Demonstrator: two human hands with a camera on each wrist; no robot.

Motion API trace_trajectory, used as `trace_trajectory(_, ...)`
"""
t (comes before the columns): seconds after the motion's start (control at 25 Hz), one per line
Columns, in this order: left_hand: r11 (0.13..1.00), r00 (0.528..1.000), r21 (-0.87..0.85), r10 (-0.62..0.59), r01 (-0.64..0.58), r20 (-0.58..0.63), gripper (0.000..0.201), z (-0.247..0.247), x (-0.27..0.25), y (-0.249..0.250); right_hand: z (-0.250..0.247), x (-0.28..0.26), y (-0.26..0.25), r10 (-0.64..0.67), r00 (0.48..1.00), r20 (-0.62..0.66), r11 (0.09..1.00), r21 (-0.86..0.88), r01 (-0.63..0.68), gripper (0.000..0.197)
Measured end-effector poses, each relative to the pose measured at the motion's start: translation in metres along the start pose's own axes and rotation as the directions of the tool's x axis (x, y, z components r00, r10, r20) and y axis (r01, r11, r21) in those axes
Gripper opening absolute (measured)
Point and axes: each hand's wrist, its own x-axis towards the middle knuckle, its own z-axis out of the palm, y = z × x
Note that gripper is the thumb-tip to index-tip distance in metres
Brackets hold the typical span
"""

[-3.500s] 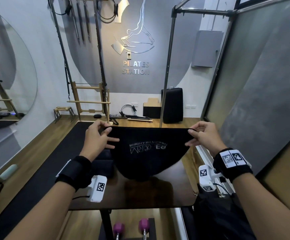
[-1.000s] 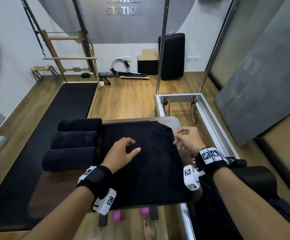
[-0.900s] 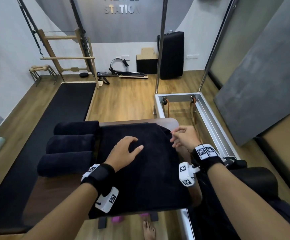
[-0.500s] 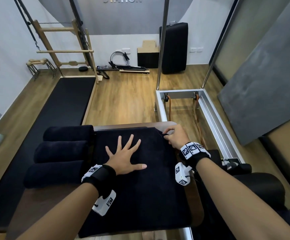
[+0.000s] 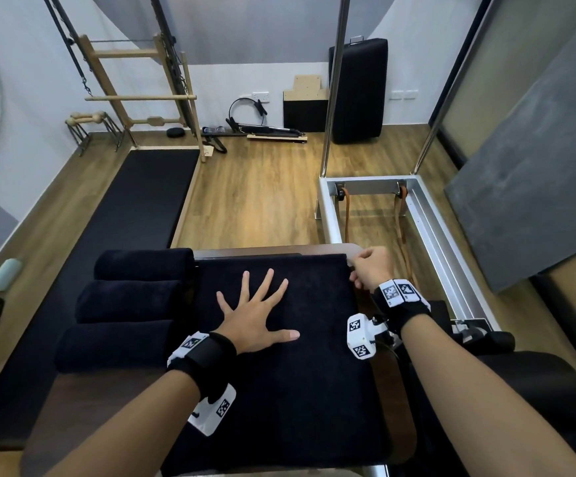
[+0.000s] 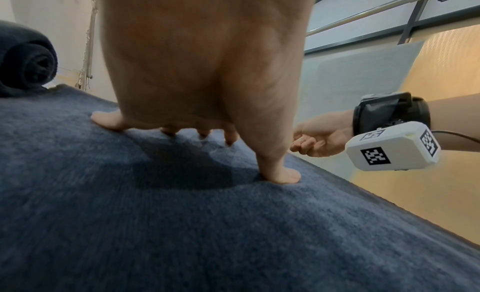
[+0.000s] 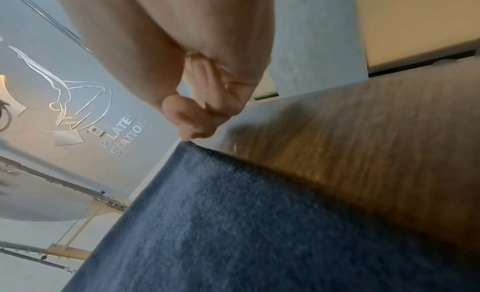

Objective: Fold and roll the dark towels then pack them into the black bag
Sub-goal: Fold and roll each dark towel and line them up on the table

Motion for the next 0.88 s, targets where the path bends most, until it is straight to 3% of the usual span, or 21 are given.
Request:
trace_trajectory(0.08, 1.0, 1.0, -0.005, -0.002, 0.001, -0.009, 0.113, -0.001, -0.002, 0.001, -0.003, -0.004, 0.001, -0.018, 0.998, -0.059, 0.999, 0.044, 0.02, 0.009)
trace_trajectory(0.2, 1.0, 0.999, -0.014, 0.013, -0.014, -0.048, 0.107, -0.002, -0.011, 0.001, -0.005, -0.029, 0.007, -0.075, 0.987, 0.143, 0.995, 0.078, 0.065, 0.014)
trace_trajectory(0.4, 0.993, 0.975, -0.044, 0.099, -0.11, -0.2, 0.077, 0.024, -0.067, -0.012, -0.009, -0.111, 0.036, -0.251, 0.874, 0.415, 0.961, -0.004, 0.277, 0.008)
trace_trajectory(0.48, 0.989, 0.963, -0.039, 0.131, -0.145, -0.237, 0.074, 0.039, -0.095, -0.018, -0.012, -0.147, 0.048, -0.293, 0.852, 0.433, 0.936, -0.052, 0.348, 0.01)
trace_trajectory(0.6, 0.983, 0.948, -0.015, 0.173, -0.183, -0.267, 0.079, 0.068, -0.14, -0.027, -0.017, -0.203, 0.08, -0.449, 0.824, 0.345, 0.845, -0.138, 0.517, 0.015)
trace_trajectory(0.68, 0.978, 0.936, 0.013, 0.202, -0.207, -0.288, 0.086, 0.089, -0.167, -0.036, -0.022, -0.236, 0.109, -0.529, 0.775, 0.346, 0.783, -0.152, 0.603, 0.029)
trace_trajectory(0.76, 0.974, 0.927, 0.065, 0.227, -0.218, -0.299, 0.095, 0.107, -0.189, -0.046, -0.027, -0.261, 0.135, -0.516, 0.725, 0.457, 0.728, -0.211, 0.652, 0.058)
trace_trajectory(0.88, 0.963, 0.915, 0.13, 0.266, -0.236, -0.304, 0.094, 0.122, -0.211, -0.065, -0.033, -0.281, 0.166, -0.495, 0.64, 0.588, 0.496, -0.413, 0.764, 0.092)
